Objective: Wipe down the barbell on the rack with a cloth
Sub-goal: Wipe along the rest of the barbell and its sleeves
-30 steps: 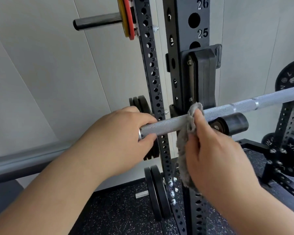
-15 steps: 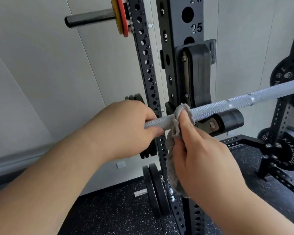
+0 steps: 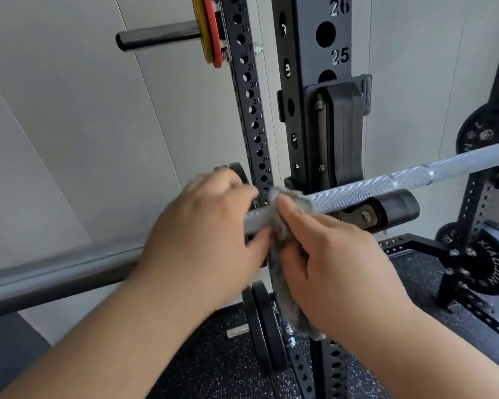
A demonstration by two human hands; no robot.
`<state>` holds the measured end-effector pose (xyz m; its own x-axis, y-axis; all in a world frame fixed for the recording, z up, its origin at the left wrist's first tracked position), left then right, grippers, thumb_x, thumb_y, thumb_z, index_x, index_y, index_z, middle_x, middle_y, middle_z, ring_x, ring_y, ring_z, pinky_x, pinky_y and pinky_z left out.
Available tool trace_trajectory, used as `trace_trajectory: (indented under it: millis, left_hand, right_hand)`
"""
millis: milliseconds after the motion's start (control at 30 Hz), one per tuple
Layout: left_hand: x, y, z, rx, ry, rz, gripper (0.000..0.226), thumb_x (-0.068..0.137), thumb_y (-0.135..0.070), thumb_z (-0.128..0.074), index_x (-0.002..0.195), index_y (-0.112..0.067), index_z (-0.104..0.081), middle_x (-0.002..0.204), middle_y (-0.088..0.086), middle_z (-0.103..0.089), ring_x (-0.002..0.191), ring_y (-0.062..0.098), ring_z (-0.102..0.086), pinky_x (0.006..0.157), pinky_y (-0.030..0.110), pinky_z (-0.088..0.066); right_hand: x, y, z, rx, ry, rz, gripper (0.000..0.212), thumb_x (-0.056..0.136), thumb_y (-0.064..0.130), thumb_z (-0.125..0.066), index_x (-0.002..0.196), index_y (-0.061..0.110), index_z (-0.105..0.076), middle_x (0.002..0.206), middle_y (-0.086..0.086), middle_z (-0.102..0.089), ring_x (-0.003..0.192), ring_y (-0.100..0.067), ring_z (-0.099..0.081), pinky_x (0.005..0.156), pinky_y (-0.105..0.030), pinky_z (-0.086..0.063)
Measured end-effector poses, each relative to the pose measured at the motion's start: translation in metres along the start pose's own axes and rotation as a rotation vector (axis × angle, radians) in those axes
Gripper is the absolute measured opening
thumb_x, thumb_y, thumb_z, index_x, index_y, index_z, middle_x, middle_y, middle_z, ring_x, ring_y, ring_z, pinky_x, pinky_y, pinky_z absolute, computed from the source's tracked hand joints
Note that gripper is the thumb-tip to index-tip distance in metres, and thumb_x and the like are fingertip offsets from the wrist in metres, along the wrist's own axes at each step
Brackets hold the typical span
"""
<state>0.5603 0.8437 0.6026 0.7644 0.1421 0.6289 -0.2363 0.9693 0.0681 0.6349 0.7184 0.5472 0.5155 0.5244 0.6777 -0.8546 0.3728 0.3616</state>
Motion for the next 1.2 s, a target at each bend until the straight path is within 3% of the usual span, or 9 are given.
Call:
trace_trajectory:
  millis: [167,267,400,567,733,800,933,1067,1200]
  left_hand:
    - [0.008,0.029,0.005,-0.156,0.334,0.149,0.037,0.076,-0.073,-0.052,0.106,-0.052,-0.058,0.087,-0.024,-0.064,0.076,-0.002,-0.058,0.069,0.027,-0.047]
    - [0.003,0.021,0.003,-0.083,0.274,0.144,0.027,0.077,-0.061,-0.058,0.098,-0.047,-0.052,0.08,-0.018,-0.061,0.071,0.003,-0.055,0.063,0.029,-0.045]
    - [-0.002,0.017,0.007,-0.056,0.248,0.073,0.051,0.072,-0.064,-0.06,0.118,-0.049,-0.044,0.106,-0.023,-0.06,0.091,0.011,-0.059,0.077,0.031,-0.048]
    - [-0.004,0.021,0.004,0.006,0.329,0.076,0.076,0.073,-0.064,-0.067,0.136,-0.051,-0.028,0.109,-0.025,-0.049,0.091,0.011,-0.049,0.078,0.029,-0.038]
    - [-0.006,0.02,0.006,-0.013,0.287,0.053,0.074,0.07,-0.06,-0.067,0.133,-0.05,-0.029,0.127,-0.023,-0.058,0.106,0.014,-0.062,0.079,0.03,-0.044]
    - [-0.008,0.02,0.006,-0.006,0.304,0.052,0.072,0.07,-0.057,-0.064,0.132,-0.052,-0.027,0.121,-0.026,-0.052,0.103,0.011,-0.058,0.079,0.029,-0.04]
    - [-0.009,0.017,0.005,0.006,0.29,0.075,0.056,0.075,-0.065,-0.058,0.124,-0.053,-0.034,0.105,-0.027,-0.044,0.087,0.007,-0.047,0.074,0.03,-0.035]
    - [-0.007,0.014,0.006,-0.039,0.178,0.117,0.036,0.082,-0.075,-0.046,0.104,-0.047,-0.049,0.095,-0.018,-0.053,0.076,0.007,-0.054,0.063,0.032,-0.042]
    - [-0.002,0.013,0.005,-0.062,0.244,0.141,0.024,0.086,-0.066,-0.048,0.094,-0.045,-0.059,0.091,-0.017,-0.054,0.078,0.004,-0.054,0.065,0.03,-0.043]
  right_hand:
    - [0.0,-0.01,0.018,0.092,0.038,-0.145,0.045,0.106,0.04,-0.029,0.148,0.036,-0.044,0.053,0.003,-0.055,0.043,-0.007,-0.058,0.036,-0.019,-0.045]
    - [0.004,0.007,0.016,-0.026,0.014,-0.135,0.047,0.106,0.034,-0.033,0.152,0.03,-0.042,0.06,0.012,-0.052,0.048,-0.001,-0.051,0.042,-0.016,-0.039]
    - [0.0,0.029,-0.001,0.088,0.217,-0.031,0.052,0.103,0.035,-0.024,0.15,0.048,-0.04,0.073,0.009,-0.066,0.058,-0.008,-0.064,0.055,-0.032,-0.058]
    - [0.014,0.005,0.028,0.072,0.122,-0.24,0.035,0.102,0.042,-0.023,0.112,0.036,-0.056,0.053,0.005,-0.06,0.046,-0.005,-0.06,0.04,-0.023,-0.05]
    - [0.01,0.039,0.001,0.044,0.303,-0.072,0.043,0.105,0.029,-0.033,0.143,0.048,-0.034,0.064,0.002,-0.063,0.058,-0.014,-0.065,0.057,-0.034,-0.058]
    - [0.009,0.03,0.008,0.134,0.356,-0.117,0.037,0.107,0.032,-0.027,0.138,0.051,-0.034,0.059,-0.002,-0.067,0.048,-0.012,-0.066,0.047,-0.031,-0.058]
    - [0.008,0.002,0.024,0.105,0.112,-0.199,0.041,0.104,0.045,-0.023,0.132,0.034,-0.051,0.056,0.004,-0.06,0.049,-0.005,-0.063,0.04,-0.023,-0.051]
    - [-0.007,0.017,-0.003,0.085,0.188,-0.011,0.056,0.102,0.048,-0.018,0.158,0.047,-0.022,0.075,0.017,-0.056,0.06,-0.008,-0.057,0.052,-0.024,-0.049]
    - [-0.008,-0.012,0.023,0.121,0.039,-0.202,0.057,0.105,0.043,-0.023,0.16,0.04,-0.011,0.072,0.015,-0.053,0.058,-0.004,-0.054,0.048,-0.022,-0.041]
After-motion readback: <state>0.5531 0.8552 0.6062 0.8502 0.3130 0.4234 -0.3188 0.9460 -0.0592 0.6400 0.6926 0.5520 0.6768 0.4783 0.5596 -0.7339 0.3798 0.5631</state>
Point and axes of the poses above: each hand's wrist, its own x-axis towards the middle knuckle, its own z-axis out of the back of the hand, y = z × x, the point moved 5 cm from there along x, towards the middle knuckle
